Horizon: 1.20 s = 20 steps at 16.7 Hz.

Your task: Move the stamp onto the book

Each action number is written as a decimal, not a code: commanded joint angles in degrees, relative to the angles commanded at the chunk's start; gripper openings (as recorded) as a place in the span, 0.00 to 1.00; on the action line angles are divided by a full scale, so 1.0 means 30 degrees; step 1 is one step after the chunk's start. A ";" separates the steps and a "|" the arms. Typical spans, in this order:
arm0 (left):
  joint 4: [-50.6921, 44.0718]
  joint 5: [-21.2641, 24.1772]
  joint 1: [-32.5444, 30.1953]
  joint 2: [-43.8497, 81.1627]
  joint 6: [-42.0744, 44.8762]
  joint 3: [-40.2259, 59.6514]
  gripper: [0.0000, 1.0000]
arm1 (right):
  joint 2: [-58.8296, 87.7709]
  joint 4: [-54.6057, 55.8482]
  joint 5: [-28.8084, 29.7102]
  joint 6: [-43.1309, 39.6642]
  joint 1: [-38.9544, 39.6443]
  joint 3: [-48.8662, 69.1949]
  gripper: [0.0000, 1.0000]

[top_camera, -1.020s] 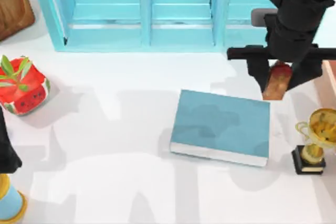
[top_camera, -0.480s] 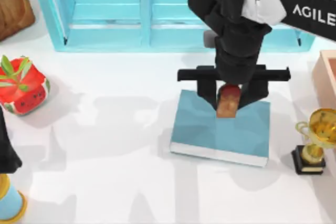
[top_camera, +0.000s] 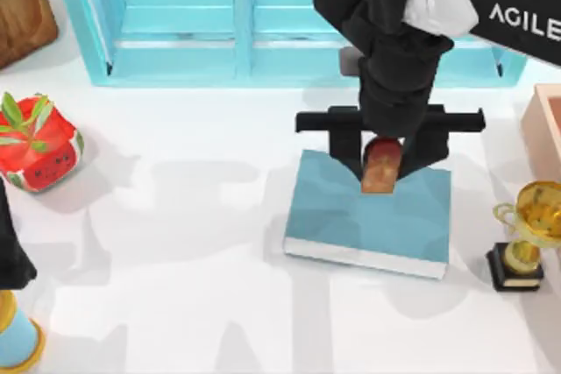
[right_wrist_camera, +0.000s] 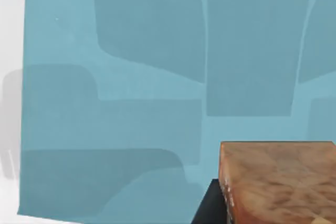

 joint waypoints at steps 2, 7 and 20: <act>0.0000 0.0000 0.0000 0.0000 0.0000 0.0000 1.00 | 0.0000 0.0000 0.0000 0.0000 0.0000 0.0000 0.15; 0.0000 0.0000 0.0000 0.0000 0.0000 0.0000 1.00 | 0.0000 0.0000 0.0000 0.0000 0.0000 0.0000 0.53; 0.0000 0.0000 0.0000 0.0000 0.0000 0.0000 1.00 | 0.0000 0.0000 0.0000 0.0000 0.0000 0.0000 1.00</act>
